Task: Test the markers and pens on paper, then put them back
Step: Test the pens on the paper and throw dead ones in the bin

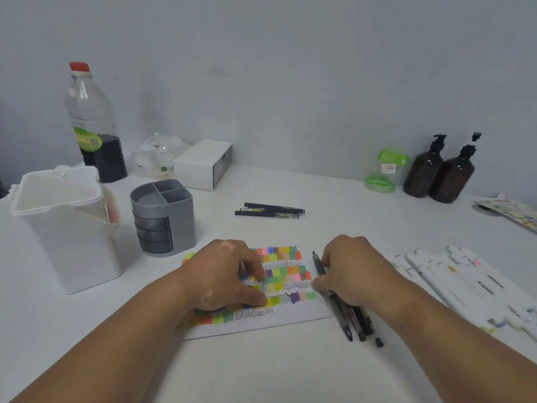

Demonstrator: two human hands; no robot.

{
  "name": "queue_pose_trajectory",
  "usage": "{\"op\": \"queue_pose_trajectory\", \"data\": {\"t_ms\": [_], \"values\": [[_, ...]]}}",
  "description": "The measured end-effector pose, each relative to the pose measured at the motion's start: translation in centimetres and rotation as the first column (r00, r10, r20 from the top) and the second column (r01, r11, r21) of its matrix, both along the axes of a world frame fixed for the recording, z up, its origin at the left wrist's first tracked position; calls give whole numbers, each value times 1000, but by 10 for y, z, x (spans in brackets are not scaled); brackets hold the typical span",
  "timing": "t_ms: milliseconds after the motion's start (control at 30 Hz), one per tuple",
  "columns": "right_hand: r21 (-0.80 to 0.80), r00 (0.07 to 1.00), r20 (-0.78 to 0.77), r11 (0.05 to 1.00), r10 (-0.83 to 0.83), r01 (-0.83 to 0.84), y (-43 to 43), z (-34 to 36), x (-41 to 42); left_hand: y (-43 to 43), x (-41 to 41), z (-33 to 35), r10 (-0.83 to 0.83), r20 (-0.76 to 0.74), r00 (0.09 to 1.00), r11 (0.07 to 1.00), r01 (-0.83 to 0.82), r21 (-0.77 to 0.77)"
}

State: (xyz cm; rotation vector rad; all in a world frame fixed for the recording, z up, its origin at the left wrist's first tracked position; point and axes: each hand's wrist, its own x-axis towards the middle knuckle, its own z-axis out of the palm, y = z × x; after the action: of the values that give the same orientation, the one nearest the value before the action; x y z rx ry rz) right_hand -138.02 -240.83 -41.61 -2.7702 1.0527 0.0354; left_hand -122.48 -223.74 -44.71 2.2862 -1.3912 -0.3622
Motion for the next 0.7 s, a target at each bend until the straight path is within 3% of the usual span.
{"op": "queue_pose_trajectory", "data": {"t_ms": [133,300,433,700], "values": [[-121,994,-92,990,56,-67,-11,7,19,-1,2,-2,-7,3,1000,1000,7,-11],[-293,977,56,939,205,-180,-39,12,88,-4,5,-4,-3,8,1000,998,4,-66],[-301,950,16,907,312,-293,-59,-11,132,-4,9,-6,17,19,1000,990,-15,-141],[-324,961,4,909,277,-261,-70,-29,153,-6,10,-11,40,1,999,984,-39,-172]]}}
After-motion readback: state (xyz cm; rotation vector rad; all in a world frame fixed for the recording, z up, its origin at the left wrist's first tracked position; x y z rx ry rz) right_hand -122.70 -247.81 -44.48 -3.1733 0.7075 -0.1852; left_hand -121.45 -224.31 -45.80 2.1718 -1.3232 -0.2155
